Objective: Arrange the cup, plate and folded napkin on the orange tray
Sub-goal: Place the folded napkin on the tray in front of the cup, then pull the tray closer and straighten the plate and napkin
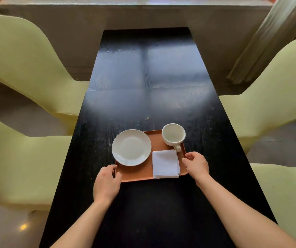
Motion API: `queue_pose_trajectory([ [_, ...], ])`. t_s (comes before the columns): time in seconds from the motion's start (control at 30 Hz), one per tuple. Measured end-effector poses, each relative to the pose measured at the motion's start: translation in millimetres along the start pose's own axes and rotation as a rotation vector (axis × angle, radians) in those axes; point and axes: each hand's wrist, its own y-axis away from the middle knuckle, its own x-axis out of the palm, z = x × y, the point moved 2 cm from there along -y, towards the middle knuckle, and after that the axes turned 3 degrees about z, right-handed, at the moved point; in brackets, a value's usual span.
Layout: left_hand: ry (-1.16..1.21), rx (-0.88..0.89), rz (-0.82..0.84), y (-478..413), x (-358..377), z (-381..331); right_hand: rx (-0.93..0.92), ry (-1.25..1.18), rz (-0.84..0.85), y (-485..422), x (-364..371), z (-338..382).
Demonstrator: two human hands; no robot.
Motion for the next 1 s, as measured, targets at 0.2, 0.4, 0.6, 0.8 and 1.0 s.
queue_pose_trajectory([
  [0.2,0.002,0.005,0.159,-21.1,3.6,17.5,0.081,0.012,-0.056,4.6,12.6,-1.0],
  [0.4,0.028,0.004,0.184,-27.0,15.2,18.6,0.046,0.167,-0.145,-4.9,18.4,1.6],
  [0.6,0.019,-0.027,0.109,-28.8,22.6,11.2,0.01,0.335,-0.075,-25.3,15.8,0.7],
  [0.8,0.01,-0.04,0.074,-28.6,25.0,6.9,-0.033,0.388,-0.048,-31.7,13.9,-9.0],
  [1.0,-0.002,-0.031,0.067,-29.1,27.0,8.4,-0.117,0.366,-0.05,-34.4,13.2,4.6],
])
